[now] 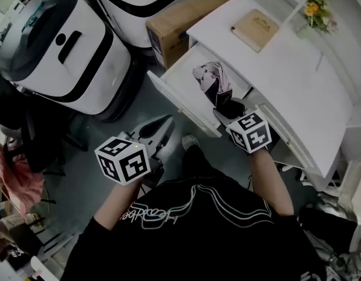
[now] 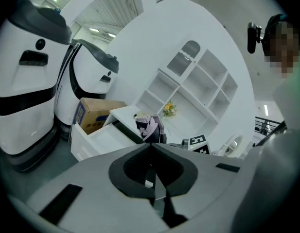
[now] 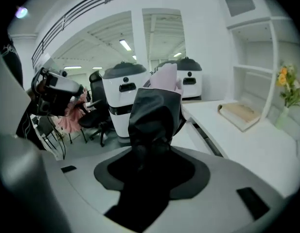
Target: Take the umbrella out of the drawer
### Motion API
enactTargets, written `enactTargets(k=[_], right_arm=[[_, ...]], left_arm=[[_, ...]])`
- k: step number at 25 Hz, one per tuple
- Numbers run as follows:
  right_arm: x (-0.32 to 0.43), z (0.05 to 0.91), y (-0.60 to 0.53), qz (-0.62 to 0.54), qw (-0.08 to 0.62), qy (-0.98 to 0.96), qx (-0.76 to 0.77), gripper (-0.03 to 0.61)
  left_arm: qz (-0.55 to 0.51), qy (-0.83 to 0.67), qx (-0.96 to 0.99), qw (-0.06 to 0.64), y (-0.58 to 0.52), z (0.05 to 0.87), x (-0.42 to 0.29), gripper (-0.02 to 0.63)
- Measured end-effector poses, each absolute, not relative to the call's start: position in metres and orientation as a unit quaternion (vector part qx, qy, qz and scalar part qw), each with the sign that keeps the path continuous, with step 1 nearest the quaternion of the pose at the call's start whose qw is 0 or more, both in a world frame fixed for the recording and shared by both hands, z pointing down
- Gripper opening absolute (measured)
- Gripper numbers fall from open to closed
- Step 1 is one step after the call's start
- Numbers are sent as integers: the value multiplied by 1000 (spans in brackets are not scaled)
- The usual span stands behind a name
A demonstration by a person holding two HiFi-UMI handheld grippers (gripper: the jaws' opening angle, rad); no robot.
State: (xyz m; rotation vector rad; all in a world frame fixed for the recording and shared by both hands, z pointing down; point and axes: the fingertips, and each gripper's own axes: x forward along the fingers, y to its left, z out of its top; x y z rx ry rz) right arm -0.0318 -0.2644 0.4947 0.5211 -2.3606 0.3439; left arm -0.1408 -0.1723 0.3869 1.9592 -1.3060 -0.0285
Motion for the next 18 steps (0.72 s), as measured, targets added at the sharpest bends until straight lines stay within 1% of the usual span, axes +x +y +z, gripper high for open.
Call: enactTargets(k=[7,12,14,18], right_arm=[[-12,391,-192,112,235,-940,223,209],[8,347,-147,119,149,-956,222,209],[11,338,-131,125,136,-959,213,209],[10,330,-120,121,139,-961,207,209]], left_arm=[[-20,-494,807,322,-129,325,-114,20],[-16,-480,831,281,-99,305,-84,20],[-19,-478,832,281,-89,302,-79,20],[-22,-473,835,281,-87,294,-75,20]])
